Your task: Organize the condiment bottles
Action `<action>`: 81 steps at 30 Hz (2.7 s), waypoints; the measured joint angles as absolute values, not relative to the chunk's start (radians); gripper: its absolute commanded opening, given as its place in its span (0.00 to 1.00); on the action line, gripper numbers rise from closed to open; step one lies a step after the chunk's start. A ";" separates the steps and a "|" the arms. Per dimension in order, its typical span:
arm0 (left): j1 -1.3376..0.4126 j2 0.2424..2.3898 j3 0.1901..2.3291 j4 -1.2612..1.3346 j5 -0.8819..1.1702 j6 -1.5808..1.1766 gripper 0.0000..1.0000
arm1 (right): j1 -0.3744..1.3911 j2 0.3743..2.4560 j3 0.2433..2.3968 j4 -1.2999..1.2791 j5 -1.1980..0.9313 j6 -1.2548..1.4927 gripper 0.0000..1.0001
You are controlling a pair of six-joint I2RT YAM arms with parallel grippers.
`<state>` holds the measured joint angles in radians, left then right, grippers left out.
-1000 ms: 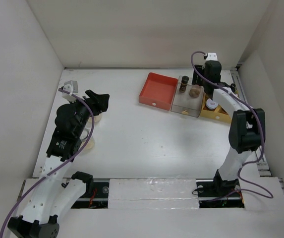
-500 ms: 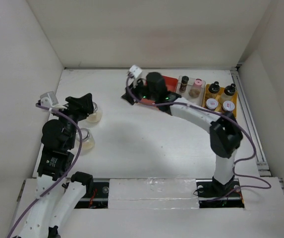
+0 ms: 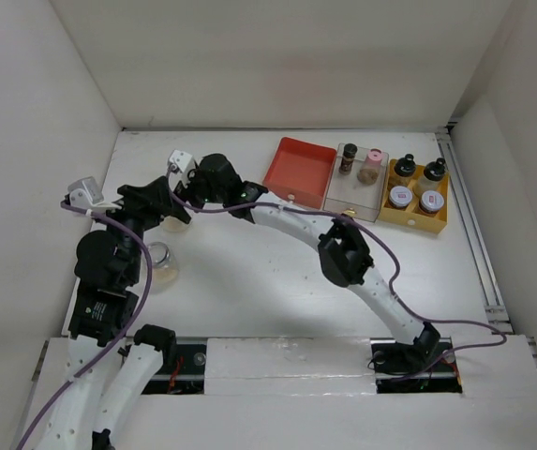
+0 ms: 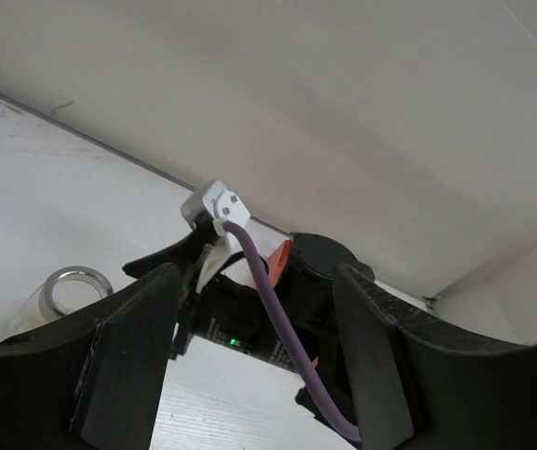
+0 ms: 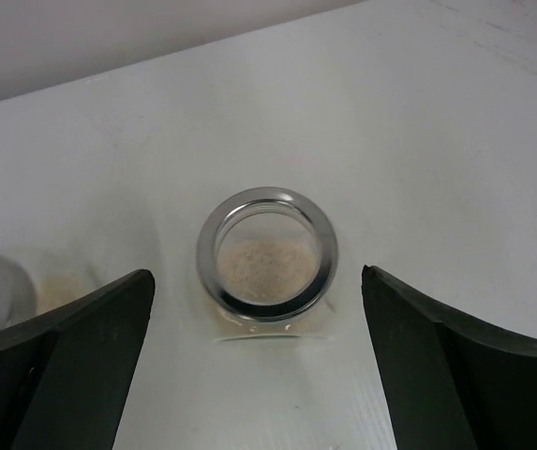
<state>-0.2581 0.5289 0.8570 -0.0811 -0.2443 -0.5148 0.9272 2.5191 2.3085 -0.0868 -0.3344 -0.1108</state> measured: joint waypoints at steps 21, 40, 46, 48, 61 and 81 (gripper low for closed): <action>-0.258 0.529 0.857 -0.080 -0.202 -0.514 0.61 | 0.957 2.726 2.498 -0.024 -0.172 -0.020 0.92; -0.258 0.537 0.857 -0.080 -0.183 -0.514 0.61 | 0.949 2.639 2.167 0.410 -0.148 0.102 0.48; -0.258 0.548 0.857 -0.079 -0.168 -0.514 0.61 | 0.913 2.370 1.722 0.534 -0.134 0.124 0.48; -0.258 0.553 0.857 -0.079 -0.163 -0.514 0.61 | 0.888 2.287 1.598 0.550 -0.132 0.130 0.48; -0.258 0.582 0.857 -0.072 -0.133 -0.514 0.61 | 0.617 1.875 1.326 0.596 -0.241 0.215 0.48; -0.258 0.678 0.857 -0.072 -0.113 -0.513 0.65 | 0.402 2.131 1.511 0.448 -0.101 0.118 0.48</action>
